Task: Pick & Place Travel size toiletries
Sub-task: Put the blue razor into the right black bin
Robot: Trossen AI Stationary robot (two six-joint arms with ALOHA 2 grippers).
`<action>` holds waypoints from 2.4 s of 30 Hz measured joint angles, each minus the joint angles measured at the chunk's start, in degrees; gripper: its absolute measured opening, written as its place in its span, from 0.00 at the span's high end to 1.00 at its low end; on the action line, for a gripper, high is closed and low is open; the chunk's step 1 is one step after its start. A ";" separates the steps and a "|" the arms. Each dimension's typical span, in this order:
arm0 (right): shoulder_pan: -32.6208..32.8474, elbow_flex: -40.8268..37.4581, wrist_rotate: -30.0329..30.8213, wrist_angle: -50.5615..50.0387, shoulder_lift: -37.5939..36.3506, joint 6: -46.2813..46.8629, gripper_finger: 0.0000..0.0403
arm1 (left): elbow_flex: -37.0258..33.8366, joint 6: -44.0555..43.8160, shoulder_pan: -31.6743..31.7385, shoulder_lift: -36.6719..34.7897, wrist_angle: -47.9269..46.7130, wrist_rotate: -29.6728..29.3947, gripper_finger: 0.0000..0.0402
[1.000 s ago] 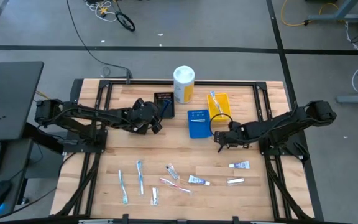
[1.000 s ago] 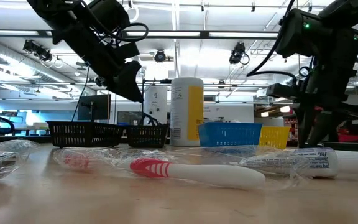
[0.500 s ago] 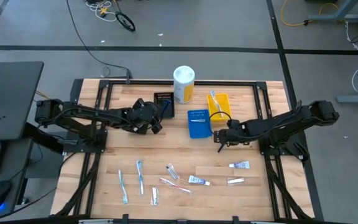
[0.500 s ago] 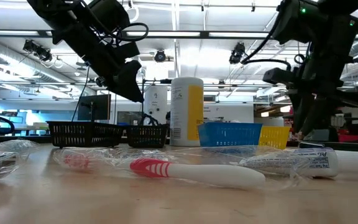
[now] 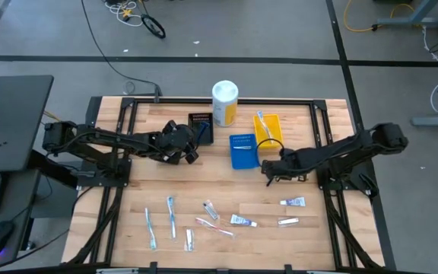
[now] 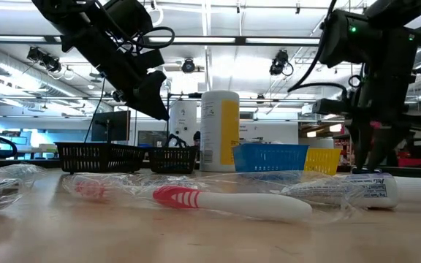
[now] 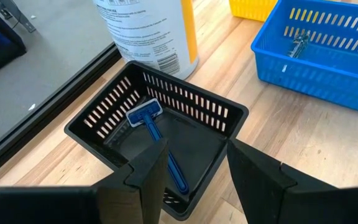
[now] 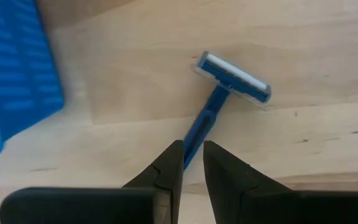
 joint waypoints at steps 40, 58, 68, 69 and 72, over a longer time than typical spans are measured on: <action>-0.01 -3.95 1.79 6.33 1.63 5.95 0.82 | 0.00 0.00 0.00 0.00 -0.04 0.11 0.57; -0.01 -4.22 2.97 6.84 1.74 -8.19 0.88 | 0.00 0.01 0.00 0.00 -0.04 0.13 0.57; 1.63 -4.53 6.65 6.23 -3.24 -14.60 0.89 | 0.00 0.00 0.00 0.00 -0.05 0.40 0.57; 1.96 -4.51 6.90 6.10 -4.30 -15.14 0.89 | 0.00 0.00 0.00 0.00 -0.04 0.79 0.57; 3.03 -4.51 8.91 5.71 -7.25 -16.97 0.89 | 0.00 0.01 -0.02 0.00 -0.04 2.46 0.57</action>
